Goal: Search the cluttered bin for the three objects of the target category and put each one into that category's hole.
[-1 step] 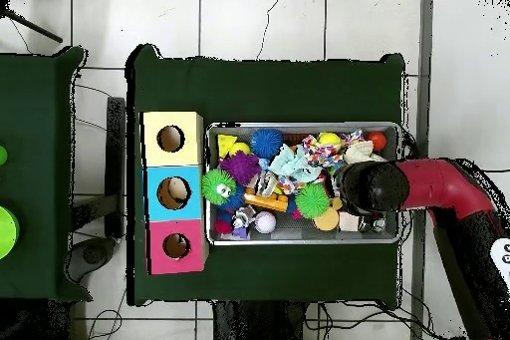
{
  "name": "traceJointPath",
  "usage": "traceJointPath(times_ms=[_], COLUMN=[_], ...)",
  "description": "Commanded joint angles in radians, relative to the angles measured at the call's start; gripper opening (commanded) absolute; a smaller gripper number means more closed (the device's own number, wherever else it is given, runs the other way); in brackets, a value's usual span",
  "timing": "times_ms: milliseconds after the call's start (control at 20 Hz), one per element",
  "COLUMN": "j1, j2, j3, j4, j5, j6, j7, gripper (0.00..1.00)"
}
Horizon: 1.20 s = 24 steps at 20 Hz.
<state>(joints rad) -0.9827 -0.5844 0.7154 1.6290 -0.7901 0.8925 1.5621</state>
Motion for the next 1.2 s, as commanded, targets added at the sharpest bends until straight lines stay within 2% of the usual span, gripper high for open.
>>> traceJointPath(times_ms=[50,300,800,950,1200], j1=[-0.004,-0.011,-0.016,-0.010,-0.006], j2=[0.063,0.084,0.111,0.108,0.055], j3=[0.003,-0.011,-0.033,-0.037,-0.031], j4=[0.000,0.017,0.013,0.002,-0.008], j5=[-0.062,-0.077,-0.090,-0.094,-0.072], j6=[-0.067,-0.107,-0.093,-0.061,0.033], j7=[-0.217,-0.201,-0.228,-0.254,-0.302], gripper=[1.00,1.00,1.00,1.00,1.00])
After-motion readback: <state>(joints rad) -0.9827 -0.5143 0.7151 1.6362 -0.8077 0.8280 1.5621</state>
